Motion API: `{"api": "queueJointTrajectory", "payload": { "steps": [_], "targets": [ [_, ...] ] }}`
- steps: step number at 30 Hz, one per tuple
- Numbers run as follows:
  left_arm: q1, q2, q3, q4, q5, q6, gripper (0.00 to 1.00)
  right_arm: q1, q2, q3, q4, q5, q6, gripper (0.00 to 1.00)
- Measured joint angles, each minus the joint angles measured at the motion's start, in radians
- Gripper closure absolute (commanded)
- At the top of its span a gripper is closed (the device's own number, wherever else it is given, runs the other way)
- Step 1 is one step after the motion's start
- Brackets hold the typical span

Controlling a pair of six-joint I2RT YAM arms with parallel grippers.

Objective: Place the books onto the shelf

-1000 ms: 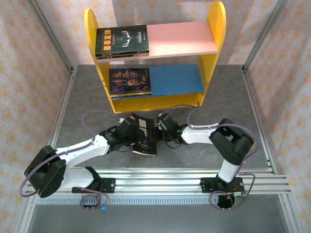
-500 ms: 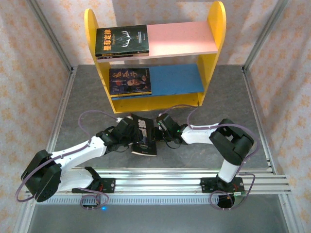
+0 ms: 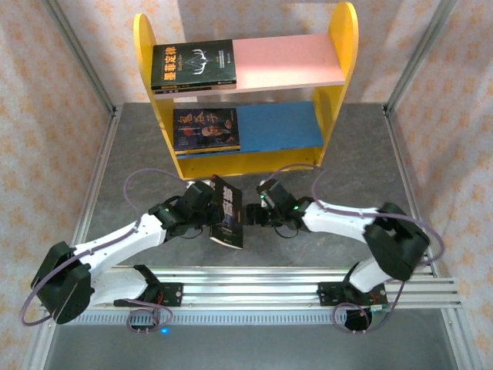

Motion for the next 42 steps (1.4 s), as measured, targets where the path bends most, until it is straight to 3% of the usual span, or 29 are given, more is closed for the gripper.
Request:
{"api": "queueJointTrajectory", "payload": {
  "steps": [9,15,22,27,34,42],
  "targets": [
    [-0.039,-0.068,0.269,-0.213,0.033,0.122,1.00,-0.092,-0.438,0.137,-0.216,0.083,-0.095,0.16],
    [-0.124,-0.042,0.565,-0.339,0.018,0.172,1.00,-0.105,-0.551,0.231,-0.291,0.111,-0.109,0.15],
    [-0.216,0.068,0.982,-0.410,-0.055,0.245,1.00,-0.105,-0.560,0.358,-0.325,0.102,-0.108,0.09],
    [-0.218,0.134,1.220,-0.418,-0.213,0.291,1.00,-0.105,-0.558,0.462,-0.331,0.103,-0.119,0.03],
    [-0.209,0.245,1.419,-0.378,-0.377,0.330,1.00,-0.105,-0.472,0.637,-0.311,0.098,-0.131,0.01],
    [-0.145,0.363,1.500,-0.268,-0.398,0.319,1.00,-0.105,-0.276,0.854,-0.257,0.076,-0.121,0.01]
  ]
}}
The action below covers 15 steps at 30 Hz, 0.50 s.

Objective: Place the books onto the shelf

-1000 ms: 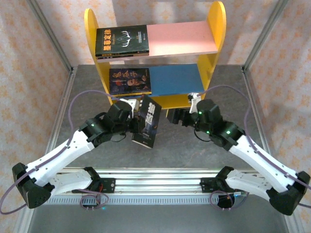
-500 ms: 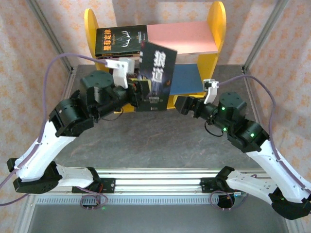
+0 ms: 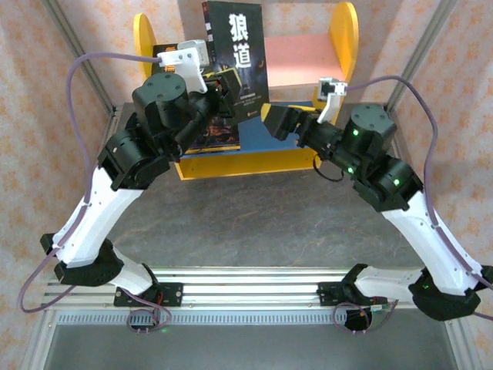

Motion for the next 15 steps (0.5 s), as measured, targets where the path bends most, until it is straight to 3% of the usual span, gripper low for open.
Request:
{"api": "queueJointTrajectory", "payload": {
  "steps": [15],
  "targets": [
    [0.054,0.008,-0.038,0.291,-0.027,-0.008,1.00,0.000,0.182,0.108,0.195,-0.027,0.162,0.01]
  ]
}}
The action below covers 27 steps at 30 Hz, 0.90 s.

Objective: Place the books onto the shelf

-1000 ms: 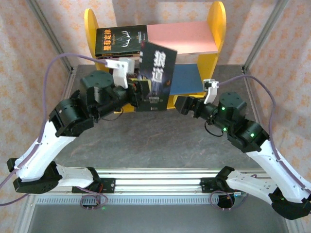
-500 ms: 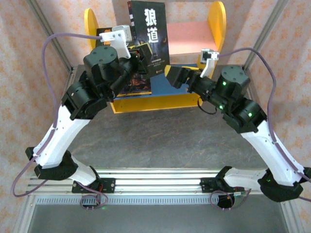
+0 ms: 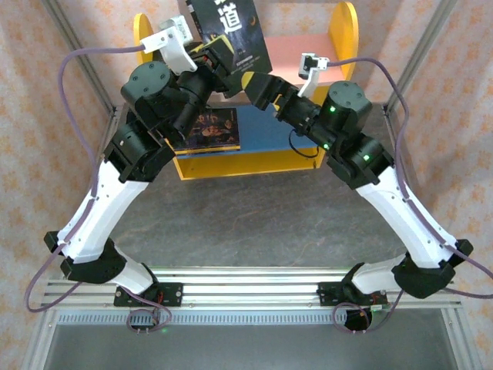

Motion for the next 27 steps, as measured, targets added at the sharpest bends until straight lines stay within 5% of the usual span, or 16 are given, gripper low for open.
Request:
{"api": "queueJointTrajectory", "payload": {
  "steps": [16,27],
  "targets": [
    [0.005,-0.114,-0.344,0.348,-0.048,-0.073,1.00,-0.010,0.048,-0.108,0.291,-0.007,0.245,0.00],
    [0.005,-0.125,-0.397,0.490,-0.060,-0.075,1.00,-0.010,0.055,-0.195,0.463,-0.016,0.383,0.06]
  ]
}}
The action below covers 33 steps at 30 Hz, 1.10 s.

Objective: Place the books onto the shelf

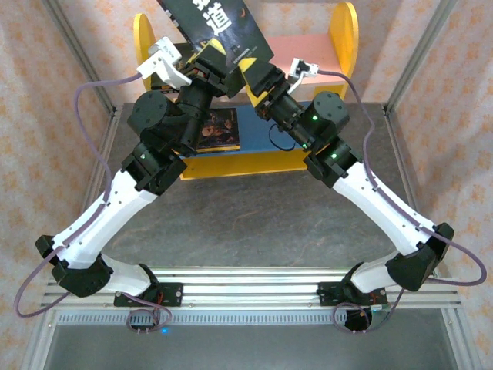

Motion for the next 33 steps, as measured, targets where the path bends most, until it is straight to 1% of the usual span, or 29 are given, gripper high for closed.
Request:
{"api": "queueJointTrajectory", "payload": {
  "steps": [2,5,6,9,10,13,16,17,22,26,27,29,33],
  "targets": [
    [0.000,-0.001,-0.015,0.019,-0.001,0.000,1.00,0.000,0.004,0.000,0.019,-0.003,0.011,0.10],
    [0.000,-0.002,-0.036,0.033,-0.002,0.000,1.00,0.000,0.021,0.013,0.037,-0.015,0.024,0.20],
    [0.000,-0.002,-0.043,0.037,-0.003,0.000,1.00,0.000,0.031,0.021,0.042,-0.019,0.026,0.25],
    [0.000,-0.002,-0.062,0.050,-0.008,0.001,1.00,0.000,0.054,0.045,0.048,-0.031,0.031,0.48],
    [0.000,-0.002,-0.068,0.056,-0.013,0.001,1.00,0.000,0.057,0.049,0.047,-0.034,0.033,0.54],
    [0.002,-0.002,-0.071,0.077,-0.026,0.000,1.00,-0.003,0.060,0.058,0.048,-0.040,0.037,0.66],
    [0.002,-0.003,-0.072,0.088,-0.038,0.006,1.00,-0.003,0.060,0.072,0.050,-0.040,0.027,0.74],
    [0.002,-0.003,-0.072,0.088,-0.043,0.007,1.00,-0.003,0.059,0.075,0.050,-0.040,0.021,0.76],
    [0.002,-0.003,-0.072,0.080,-0.061,0.013,0.75,-0.003,0.058,0.089,0.024,-0.043,-0.022,0.82],
    [0.004,-0.013,-0.074,0.059,-0.081,0.045,0.57,-0.003,0.056,0.118,-0.031,-0.048,-0.068,0.83],
    [0.003,-0.019,-0.074,0.047,-0.083,0.055,0.55,-0.004,0.056,0.127,-0.049,-0.051,-0.080,0.84],
    [0.005,-0.036,-0.069,-0.005,-0.084,0.074,0.52,-0.012,0.056,0.148,-0.086,-0.068,-0.097,0.84],
    [0.020,-0.060,0.007,-0.195,-0.086,0.114,0.50,-0.054,0.056,0.212,-0.183,-0.103,-0.136,0.84]
  ]
}}
